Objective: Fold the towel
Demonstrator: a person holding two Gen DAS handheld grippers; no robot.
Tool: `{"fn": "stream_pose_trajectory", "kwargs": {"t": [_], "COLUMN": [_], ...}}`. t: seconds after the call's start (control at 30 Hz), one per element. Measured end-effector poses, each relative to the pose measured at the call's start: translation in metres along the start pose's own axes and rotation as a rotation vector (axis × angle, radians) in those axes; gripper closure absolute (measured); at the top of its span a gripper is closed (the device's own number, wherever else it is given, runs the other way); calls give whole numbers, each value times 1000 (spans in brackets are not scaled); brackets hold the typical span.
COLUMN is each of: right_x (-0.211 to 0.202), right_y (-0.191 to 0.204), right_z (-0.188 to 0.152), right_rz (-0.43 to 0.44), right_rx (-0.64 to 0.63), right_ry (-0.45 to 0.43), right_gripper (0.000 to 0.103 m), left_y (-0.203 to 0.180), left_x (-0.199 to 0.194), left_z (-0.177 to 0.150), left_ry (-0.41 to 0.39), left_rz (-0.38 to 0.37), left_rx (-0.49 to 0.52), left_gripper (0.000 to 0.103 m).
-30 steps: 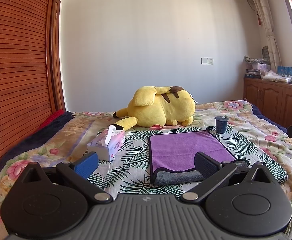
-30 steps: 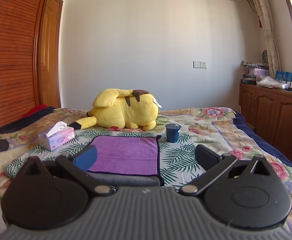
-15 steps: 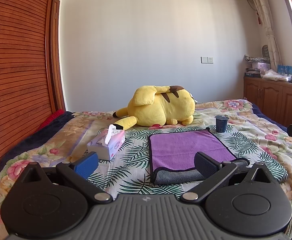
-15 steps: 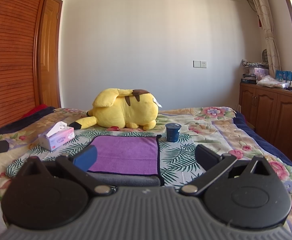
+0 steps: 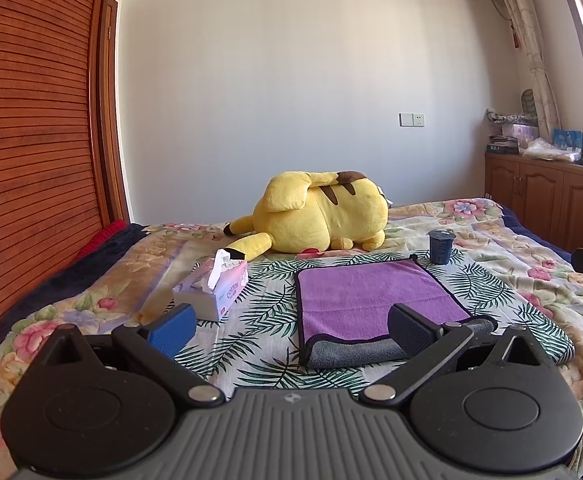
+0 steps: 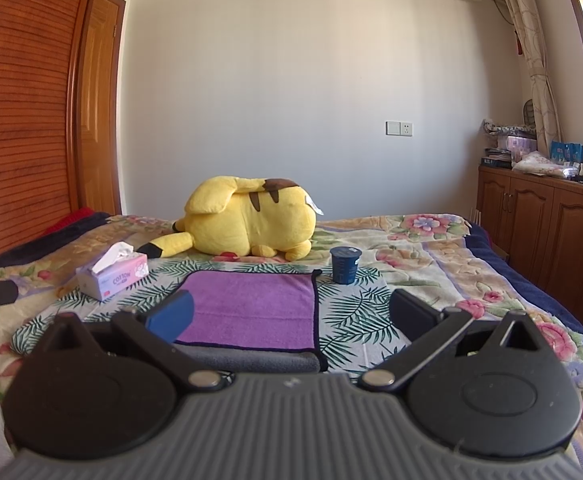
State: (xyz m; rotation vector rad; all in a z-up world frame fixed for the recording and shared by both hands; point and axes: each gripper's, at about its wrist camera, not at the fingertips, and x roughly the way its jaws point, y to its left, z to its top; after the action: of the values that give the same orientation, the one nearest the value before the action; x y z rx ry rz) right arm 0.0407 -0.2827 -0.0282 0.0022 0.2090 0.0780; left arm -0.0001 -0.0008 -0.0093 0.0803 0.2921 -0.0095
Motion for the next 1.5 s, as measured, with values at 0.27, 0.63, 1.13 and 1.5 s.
{"fn": "stream_pose_trajectory", "kwargs": {"t": [0.27, 0.63, 1.13, 1.5], "right_x": [5, 18, 45, 70], "right_y": [2, 6, 11, 17], "right_z": [-1, -5, -8, -14], "right_rz": [-4, 6, 28, 65], "right_rx": [-5, -8, -44, -95], "right_ry": [26, 80, 145, 204], "right_gripper": [0, 0, 0, 0], "left_y": [-4, -17, -17, -13], "left_x": [3, 19, 44, 67], "left_z": [-5, -5, -6, -6], "left_ry": [19, 78, 156, 169], "left_rz": [-5, -47, -66, -66], "left_rx": [19, 67, 78, 62], "left_gripper": [19, 19, 19, 19]}}
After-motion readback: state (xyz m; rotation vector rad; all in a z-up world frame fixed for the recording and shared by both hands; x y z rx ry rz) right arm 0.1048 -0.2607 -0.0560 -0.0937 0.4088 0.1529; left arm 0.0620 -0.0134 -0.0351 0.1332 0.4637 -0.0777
